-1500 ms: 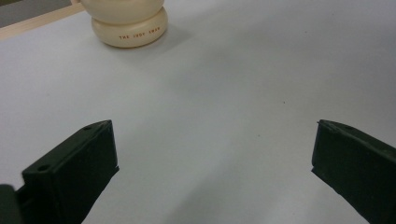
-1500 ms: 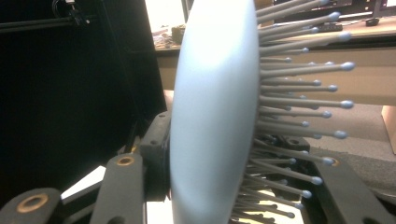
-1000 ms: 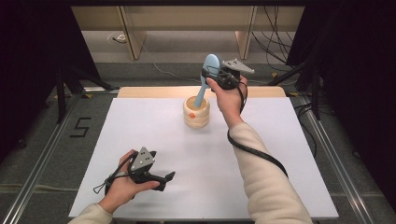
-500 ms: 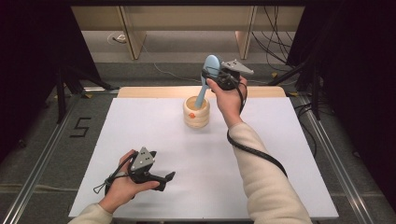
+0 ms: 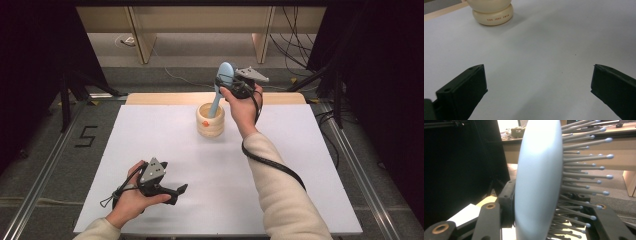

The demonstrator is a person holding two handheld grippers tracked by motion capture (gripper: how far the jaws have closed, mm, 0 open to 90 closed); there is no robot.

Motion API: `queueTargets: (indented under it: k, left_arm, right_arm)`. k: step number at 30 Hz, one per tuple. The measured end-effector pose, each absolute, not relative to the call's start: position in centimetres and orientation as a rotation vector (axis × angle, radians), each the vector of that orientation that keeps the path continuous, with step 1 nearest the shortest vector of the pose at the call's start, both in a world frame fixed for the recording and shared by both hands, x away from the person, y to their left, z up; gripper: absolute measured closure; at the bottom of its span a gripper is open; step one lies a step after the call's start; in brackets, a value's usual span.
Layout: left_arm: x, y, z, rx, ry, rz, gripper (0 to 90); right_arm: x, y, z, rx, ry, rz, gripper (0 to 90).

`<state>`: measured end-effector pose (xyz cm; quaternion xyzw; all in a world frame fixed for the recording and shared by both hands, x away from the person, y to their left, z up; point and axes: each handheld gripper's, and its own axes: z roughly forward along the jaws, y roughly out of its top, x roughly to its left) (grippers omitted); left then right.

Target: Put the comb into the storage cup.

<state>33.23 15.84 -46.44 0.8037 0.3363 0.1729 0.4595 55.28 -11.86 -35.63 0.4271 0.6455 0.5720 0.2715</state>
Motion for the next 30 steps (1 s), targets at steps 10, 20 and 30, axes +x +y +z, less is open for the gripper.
queueTargets:
  k: [10,20,30]
  left_arm:
    - [33.2,15.8,-46.4,1.98,0.827,0.425,0.0]
    - [33.2,15.8,-46.5,1.981,0.826,0.424,0.0]
    - [33.2,15.8,-46.4,1.98,0.826,0.425,0.0]
  right_arm:
    - [55.4,-11.8,-36.0,1.16,1.737,1.539,50.6]
    - [55.6,-11.7,-36.6,1.174,1.737,1.534,50.3]
    - [55.7,-11.7,-37.3,1.207,1.736,1.529,50.1]
